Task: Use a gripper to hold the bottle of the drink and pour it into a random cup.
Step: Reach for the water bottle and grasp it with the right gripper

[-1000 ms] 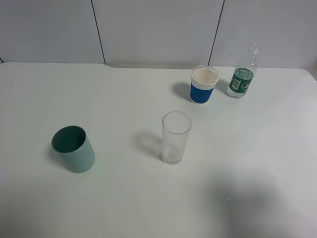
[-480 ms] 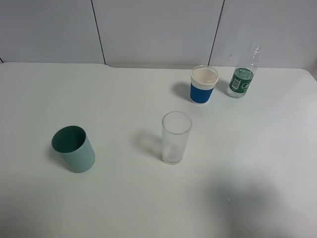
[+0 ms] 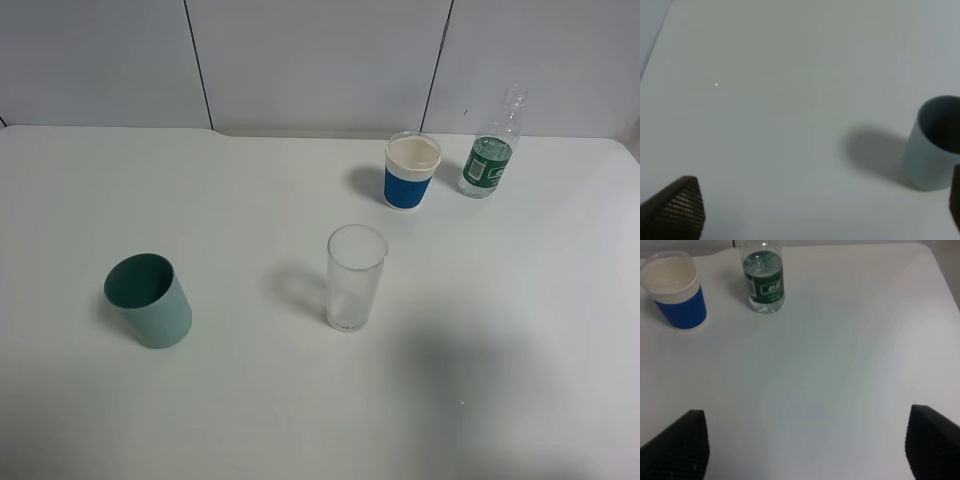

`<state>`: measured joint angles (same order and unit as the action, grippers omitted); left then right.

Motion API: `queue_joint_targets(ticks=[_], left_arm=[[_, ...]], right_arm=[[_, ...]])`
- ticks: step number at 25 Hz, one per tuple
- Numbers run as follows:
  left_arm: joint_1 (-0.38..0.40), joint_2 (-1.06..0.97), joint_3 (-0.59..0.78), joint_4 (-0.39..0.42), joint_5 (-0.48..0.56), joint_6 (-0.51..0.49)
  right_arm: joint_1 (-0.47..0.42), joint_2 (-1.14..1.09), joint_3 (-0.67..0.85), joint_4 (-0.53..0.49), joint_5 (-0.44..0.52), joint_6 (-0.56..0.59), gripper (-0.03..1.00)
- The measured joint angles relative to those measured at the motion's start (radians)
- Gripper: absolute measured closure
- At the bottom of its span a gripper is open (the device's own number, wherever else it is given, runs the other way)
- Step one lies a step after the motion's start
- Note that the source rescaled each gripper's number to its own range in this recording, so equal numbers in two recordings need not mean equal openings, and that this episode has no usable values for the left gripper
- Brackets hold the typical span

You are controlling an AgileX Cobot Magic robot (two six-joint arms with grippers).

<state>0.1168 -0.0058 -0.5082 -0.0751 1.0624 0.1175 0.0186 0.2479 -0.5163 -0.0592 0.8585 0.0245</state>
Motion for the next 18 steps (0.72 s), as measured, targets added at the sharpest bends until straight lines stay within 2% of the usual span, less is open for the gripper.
queue_joint_targets(ticks=[5, 18], left_arm=[[0.0, 0.0, 0.0, 0.0, 0.0, 0.0], [0.0, 0.0, 0.0, 0.0, 0.0, 0.0]], right_arm=[[0.0, 0.137, 0.0, 0.001, -0.134, 0.0, 0.2], [0.0, 0.482, 0.0, -0.054, -0.365, 0.012, 0.2]])
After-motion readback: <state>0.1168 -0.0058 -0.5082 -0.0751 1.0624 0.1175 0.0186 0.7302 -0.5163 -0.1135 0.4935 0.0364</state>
